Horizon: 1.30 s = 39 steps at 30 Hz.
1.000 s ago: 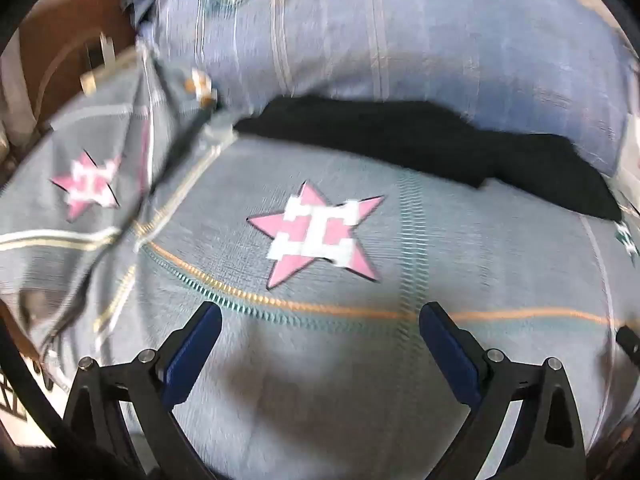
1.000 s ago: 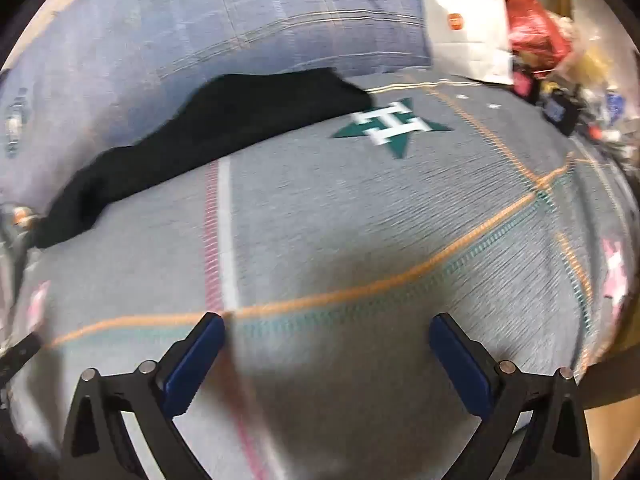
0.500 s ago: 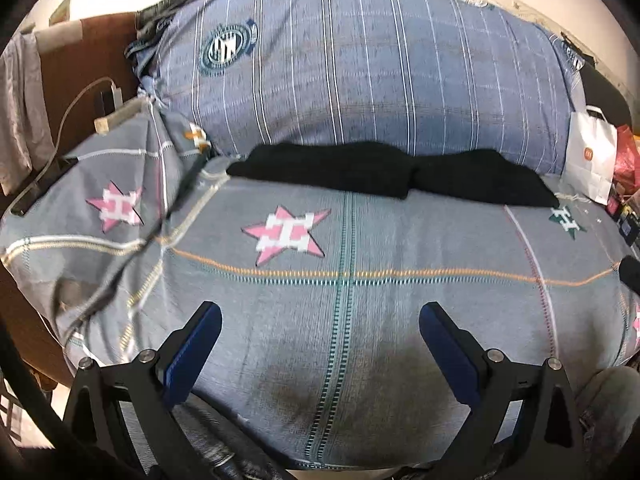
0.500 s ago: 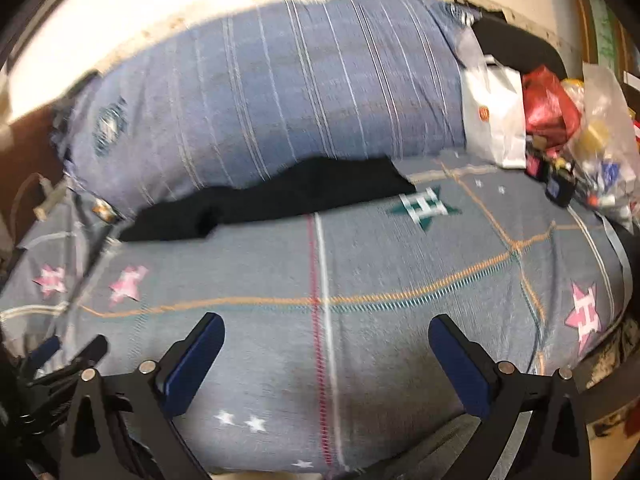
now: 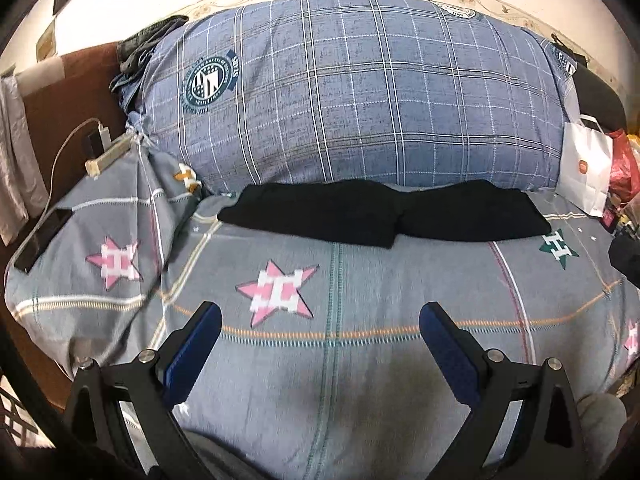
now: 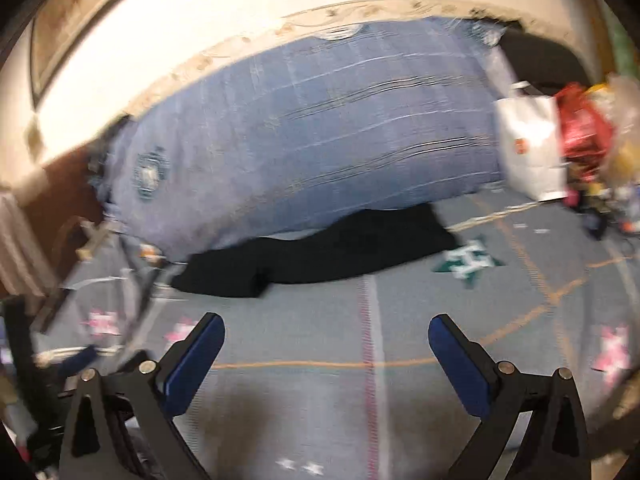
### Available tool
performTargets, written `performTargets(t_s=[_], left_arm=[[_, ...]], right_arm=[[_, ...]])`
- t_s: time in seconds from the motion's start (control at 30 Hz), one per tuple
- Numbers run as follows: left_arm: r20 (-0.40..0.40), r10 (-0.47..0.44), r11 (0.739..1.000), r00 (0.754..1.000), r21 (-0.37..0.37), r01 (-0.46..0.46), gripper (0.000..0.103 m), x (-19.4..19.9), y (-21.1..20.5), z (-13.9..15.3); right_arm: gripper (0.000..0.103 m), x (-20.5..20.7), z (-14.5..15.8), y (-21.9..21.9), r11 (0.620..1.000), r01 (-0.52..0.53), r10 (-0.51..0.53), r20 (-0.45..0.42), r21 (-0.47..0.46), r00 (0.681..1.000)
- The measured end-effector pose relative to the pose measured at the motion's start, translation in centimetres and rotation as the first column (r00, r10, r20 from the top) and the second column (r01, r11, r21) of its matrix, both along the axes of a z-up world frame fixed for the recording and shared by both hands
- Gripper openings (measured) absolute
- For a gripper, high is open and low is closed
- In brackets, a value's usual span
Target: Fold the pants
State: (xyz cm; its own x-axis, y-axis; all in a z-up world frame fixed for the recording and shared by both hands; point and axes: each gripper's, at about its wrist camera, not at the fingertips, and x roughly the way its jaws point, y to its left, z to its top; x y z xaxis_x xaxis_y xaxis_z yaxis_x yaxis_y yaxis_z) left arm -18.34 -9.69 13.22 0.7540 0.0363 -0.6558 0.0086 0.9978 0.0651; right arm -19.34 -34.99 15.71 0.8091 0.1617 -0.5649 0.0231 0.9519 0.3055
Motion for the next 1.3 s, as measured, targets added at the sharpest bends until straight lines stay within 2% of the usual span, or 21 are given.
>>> performTargets(t_s=[0.13, 0.27, 0.43, 0.7, 0.8, 0.9, 1.07, 1.2, 1.3], left_arm=[[0.001, -0.002, 1.0, 1.0, 0.021, 0.002, 0.099, 1.6, -0.6, 0.2], [-0.009, -0.007, 0.999, 1.0, 0.031, 0.007, 0.099, 3.1, -1.1, 0.1], [-0.025, -0.029, 0.998, 0.999, 0.048, 0.03, 0.099, 5.1, -2.3, -0.4], [-0.046, -0.061, 0.994, 0.997, 0.092, 0.065, 0.099, 8.0, -4.4, -1.7], [-0.054, -0.067, 0.993, 0.996, 0.096, 0.072, 0.099, 8.9, -5.0, -2.3], [-0.075, -0.076, 0.992, 0.994, 0.1, 0.083, 0.099, 10.1, -5.6, -3.1], [-0.094, -0.082, 0.994, 0.992, 0.063, 0.088, 0.099, 13.5, -5.9, -3.8], [-0.144, -0.081, 0.997, 0.986, -0.033, 0.077, 0.099, 16.3, -5.0, -5.4], [-0.172, -0.07, 0.995, 0.983, -0.081, 0.057, 0.099, 16.6, -3.9, -6.9]], right_arm=[[0.103, 1.9, -0.3, -0.7, 0.999, 0.038, -0.038, -0.024, 0.012, 0.999], [0.103, 3.8, -0.2, -1.2, 0.993, 0.106, -0.107, -0.019, -0.041, 0.994], [0.103, 6.5, -0.4, -1.3, 0.999, 0.034, -0.036, -0.066, -0.043, 0.997], [0.103, 9.7, -0.9, -0.4, 0.987, -0.002, -0.014, -0.097, -0.158, 0.995], [0.103, 10.5, -1.2, -0.5, 0.983, 0.016, -0.033, -0.092, -0.184, 0.995], [0.103, 11.5, -1.5, -1.3, 0.987, 0.031, -0.047, -0.095, -0.159, 0.994], [0.103, 14.2, -2.1, -5.5, 0.996, 0.084, -0.089, -0.122, -0.042, 0.989], [0.103, 17.7, -3.1, -9.7, 0.996, 0.084, -0.074, -0.208, 0.039, 0.975], [0.103, 21.4, -4.3, -12.5, 0.993, 0.112, -0.096, -0.307, 0.032, 0.947]])
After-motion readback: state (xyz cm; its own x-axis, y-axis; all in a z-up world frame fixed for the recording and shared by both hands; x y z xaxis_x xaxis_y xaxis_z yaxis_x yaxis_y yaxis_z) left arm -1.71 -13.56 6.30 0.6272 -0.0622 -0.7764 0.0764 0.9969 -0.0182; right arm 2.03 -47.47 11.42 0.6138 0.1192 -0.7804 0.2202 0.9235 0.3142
